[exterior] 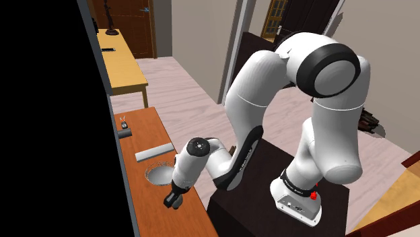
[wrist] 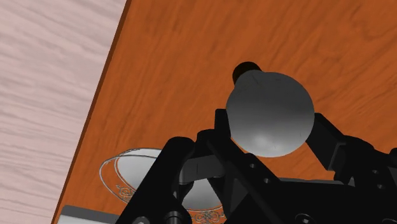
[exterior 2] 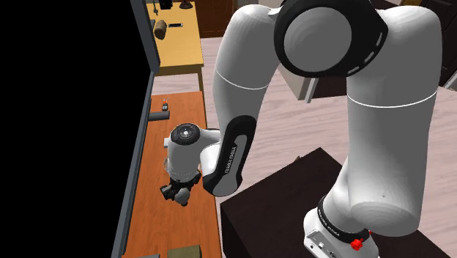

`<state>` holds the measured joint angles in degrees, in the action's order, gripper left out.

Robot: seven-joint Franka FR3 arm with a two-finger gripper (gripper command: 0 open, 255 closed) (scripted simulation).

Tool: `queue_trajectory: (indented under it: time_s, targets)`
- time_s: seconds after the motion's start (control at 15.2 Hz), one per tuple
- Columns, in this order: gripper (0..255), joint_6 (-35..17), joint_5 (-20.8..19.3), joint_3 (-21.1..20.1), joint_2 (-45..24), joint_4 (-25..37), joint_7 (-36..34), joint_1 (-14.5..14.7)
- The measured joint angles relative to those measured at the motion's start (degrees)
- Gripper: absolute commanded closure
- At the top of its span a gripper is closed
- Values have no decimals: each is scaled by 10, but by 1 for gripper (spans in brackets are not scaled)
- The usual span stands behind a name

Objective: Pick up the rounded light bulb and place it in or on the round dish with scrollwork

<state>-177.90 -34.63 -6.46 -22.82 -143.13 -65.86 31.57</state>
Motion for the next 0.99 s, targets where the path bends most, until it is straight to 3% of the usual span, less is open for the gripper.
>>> queue_trajectory:
  time_s: [0.4,0.99]
  targets:
    - [255,43,49,-81,55,-20,45,-70]
    - [255,103,171,-196,131,-37,144,-162]
